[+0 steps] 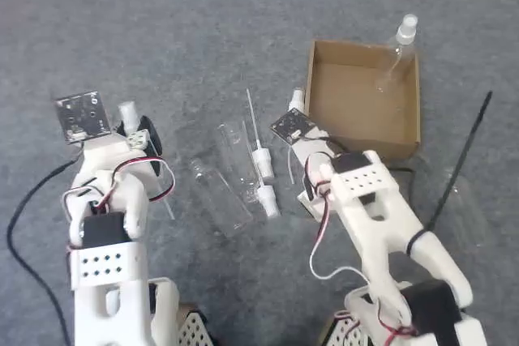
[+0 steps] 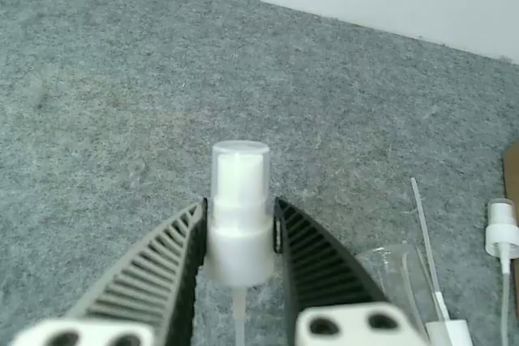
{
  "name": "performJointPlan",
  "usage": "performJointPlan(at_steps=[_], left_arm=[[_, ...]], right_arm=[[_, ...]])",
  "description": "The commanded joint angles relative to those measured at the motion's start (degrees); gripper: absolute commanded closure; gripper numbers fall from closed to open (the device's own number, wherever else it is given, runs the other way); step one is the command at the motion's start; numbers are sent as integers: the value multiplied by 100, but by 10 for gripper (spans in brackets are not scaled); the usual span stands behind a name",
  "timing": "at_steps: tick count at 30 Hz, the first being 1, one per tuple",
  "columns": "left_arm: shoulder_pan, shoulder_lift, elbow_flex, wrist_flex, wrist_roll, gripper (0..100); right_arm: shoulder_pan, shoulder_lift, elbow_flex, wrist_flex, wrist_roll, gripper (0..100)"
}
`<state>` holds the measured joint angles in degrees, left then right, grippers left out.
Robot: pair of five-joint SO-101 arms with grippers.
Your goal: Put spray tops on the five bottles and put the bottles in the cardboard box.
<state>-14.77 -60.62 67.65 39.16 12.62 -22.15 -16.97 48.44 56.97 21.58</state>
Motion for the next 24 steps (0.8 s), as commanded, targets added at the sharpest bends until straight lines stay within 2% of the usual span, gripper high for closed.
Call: performJointPlan(at_steps=[1, 6, 11, 13, 18, 24], left_arm=[[-9, -114, -57, 0, -26, 989], [-18, -114, -48, 9, -26, 989], [-18, -114, -48, 18, -26, 989], [-18, -114, -13, 9, -26, 989], [-18, -114, 4, 0, -35, 989], [-9, -114, -4, 0, -26, 989]], right_arm=[[-180, -347, 53, -119, 70, 760], [-259, -330, 88, -119, 70, 770], [-295, -330, 79, -163, 70, 868], [-295, -330, 79, -145, 70, 848], [-286, -391, 44, 154, 70, 708], [-303, -347, -818, 664, 44, 695]])
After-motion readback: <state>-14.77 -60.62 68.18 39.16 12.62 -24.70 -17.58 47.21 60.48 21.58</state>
